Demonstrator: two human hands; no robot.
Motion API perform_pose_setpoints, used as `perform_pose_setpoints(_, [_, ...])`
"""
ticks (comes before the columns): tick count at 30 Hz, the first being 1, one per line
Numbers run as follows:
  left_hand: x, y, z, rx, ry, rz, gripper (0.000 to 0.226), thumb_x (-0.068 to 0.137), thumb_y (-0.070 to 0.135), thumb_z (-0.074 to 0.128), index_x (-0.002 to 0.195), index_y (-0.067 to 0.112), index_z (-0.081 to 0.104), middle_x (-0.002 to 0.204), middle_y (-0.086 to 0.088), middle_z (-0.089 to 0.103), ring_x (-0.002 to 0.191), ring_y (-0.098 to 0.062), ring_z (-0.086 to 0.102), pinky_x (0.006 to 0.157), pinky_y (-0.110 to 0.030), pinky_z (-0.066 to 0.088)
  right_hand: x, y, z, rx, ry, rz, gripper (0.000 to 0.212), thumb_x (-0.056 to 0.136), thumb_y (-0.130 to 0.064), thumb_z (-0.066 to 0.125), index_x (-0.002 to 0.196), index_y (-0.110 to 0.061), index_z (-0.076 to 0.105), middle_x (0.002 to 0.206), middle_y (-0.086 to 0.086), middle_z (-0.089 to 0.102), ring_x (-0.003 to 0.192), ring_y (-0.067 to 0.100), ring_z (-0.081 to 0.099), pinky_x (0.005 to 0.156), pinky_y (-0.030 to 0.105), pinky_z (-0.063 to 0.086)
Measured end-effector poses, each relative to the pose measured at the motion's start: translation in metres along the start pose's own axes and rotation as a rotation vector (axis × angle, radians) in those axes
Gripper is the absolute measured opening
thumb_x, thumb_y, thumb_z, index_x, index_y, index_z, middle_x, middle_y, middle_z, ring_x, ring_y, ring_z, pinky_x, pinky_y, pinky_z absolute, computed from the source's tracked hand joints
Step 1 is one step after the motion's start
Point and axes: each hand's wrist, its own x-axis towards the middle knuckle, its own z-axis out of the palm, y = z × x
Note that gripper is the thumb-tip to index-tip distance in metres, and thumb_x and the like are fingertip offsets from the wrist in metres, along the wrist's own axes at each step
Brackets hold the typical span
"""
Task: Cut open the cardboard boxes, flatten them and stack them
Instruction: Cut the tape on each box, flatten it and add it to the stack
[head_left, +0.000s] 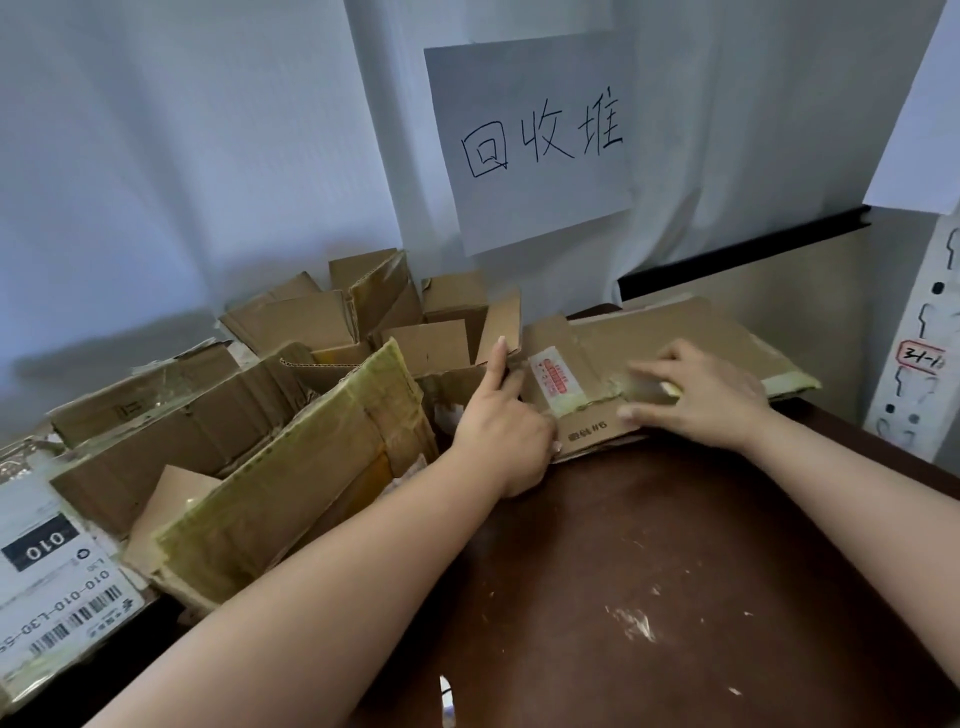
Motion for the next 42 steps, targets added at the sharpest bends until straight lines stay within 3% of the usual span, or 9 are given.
perform_pose_setpoints(3, [-0.004,0.001,-0.01,-0.053,0.108,-0.064,0.038,0.098,0.039,0.036,0.119,0.023,0.065,0.119,0.001,0.064,0.132,-0.033,0.036,0.096,-0.059,-0.034,0.01,-0.012,0.005,0.023,0.049,0.171,0.078,0.074,-0.084,0.036,0.138,-0.039,0.046,0.138,-0.006,0.04,0.12,0.025,0.051,0.077,0.032,0.039])
perform_pose_setpoints(7, [-0.01,-0.007,-0.026,-0.113,0.227,-0.152,0.034,0.097,0.031,0.042,0.124,0.021,0.06,0.128,-0.002,0.057,0.133,-0.03,0.035,0.108,-0.067,-0.01,0.02,-0.019,0.023,-0.185,-0.077,0.182,0.083,0.069,-0.091,0.03,0.136,-0.044,0.045,0.143,-0.007,0.043,0.124,0.027,0.049,0.09,0.036,0.046])
perform_pose_setpoints(11, [-0.026,-0.021,-0.039,-0.058,0.215,-0.185,0.035,0.095,0.032,0.045,0.126,0.023,0.058,0.135,-0.007,0.048,0.137,-0.031,0.028,0.11,-0.064,-0.01,0.036,-0.014,0.031,-0.133,-0.112,0.147,0.108,0.043,-0.1,0.021,0.126,-0.04,0.056,0.132,-0.006,0.055,0.116,0.027,0.056,0.092,0.041,0.049])
perform_pose_setpoints(17, [-0.046,-0.04,-0.051,0.033,0.217,-0.271,0.05,0.092,0.033,0.055,0.14,0.025,0.044,0.156,-0.013,0.024,0.146,-0.036,0.009,0.112,-0.062,-0.009,0.029,-0.022,0.027,-0.145,-0.102,0.094,0.103,0.052,-0.095,0.023,0.134,-0.039,0.05,0.146,-0.009,0.045,0.123,0.028,0.052,0.094,0.039,0.048])
perform_pose_setpoints(20, [-0.05,-0.051,-0.058,0.005,0.217,-0.361,0.065,0.091,0.037,0.057,0.148,0.023,0.028,0.159,-0.015,0.012,0.147,-0.038,0.003,0.113,-0.061,-0.007,0.028,-0.023,0.027,-0.166,-0.1,0.059,0.113,0.04,-0.1,0.011,0.126,-0.041,0.055,0.142,-0.01,0.048,0.12,0.029,0.054,0.092,0.039,0.048])
perform_pose_setpoints(22, [-0.052,-0.056,-0.059,-0.009,0.182,-0.409,0.068,0.092,0.039,0.054,0.15,0.021,0.022,0.159,-0.017,0.011,0.147,-0.04,0.004,0.113,-0.062,-0.006,0.027,-0.025,0.026,-0.182,-0.094,0.038,0.099,0.052,-0.095,0.017,0.123,-0.04,0.057,0.141,-0.009,0.049,0.118,0.029,0.055,0.09,0.037,0.048])
perform_pose_setpoints(27, [-0.049,-0.055,-0.057,0.004,0.123,-0.425,0.061,0.092,0.038,0.054,0.146,0.021,0.032,0.154,-0.016,0.026,0.145,-0.039,0.014,0.113,-0.063,-0.004,0.022,-0.04,0.019,-0.143,-0.134,-0.029,0.065,0.087,-0.067,0.042,0.135,-0.024,0.052,0.151,-0.002,0.038,0.127,0.03,0.047,0.097,0.031,0.037])
perform_pose_setpoints(32, [-0.045,-0.06,-0.054,0.04,0.11,-0.426,0.055,0.091,0.036,0.054,0.142,0.02,0.038,0.145,-0.012,0.042,0.14,-0.037,0.028,0.113,-0.062,-0.001,0.032,-0.043,0.024,-0.191,-0.125,-0.047,0.075,0.076,-0.081,0.032,0.133,-0.036,0.052,0.151,-0.01,0.037,0.125,0.029,0.049,0.1,0.036,0.043])
perform_pose_setpoints(42, [-0.043,-0.07,-0.042,0.072,0.147,-0.415,0.044,0.093,0.028,0.051,0.135,0.02,0.042,0.123,-0.005,0.061,0.115,-0.032,0.054,0.114,-0.061,0.001,0.069,-0.037,0.038,-0.24,-0.155,-0.106,0.077,0.079,-0.081,0.026,0.142,-0.039,0.038,0.155,-0.014,0.028,0.126,0.03,0.045,0.101,0.039,0.042])
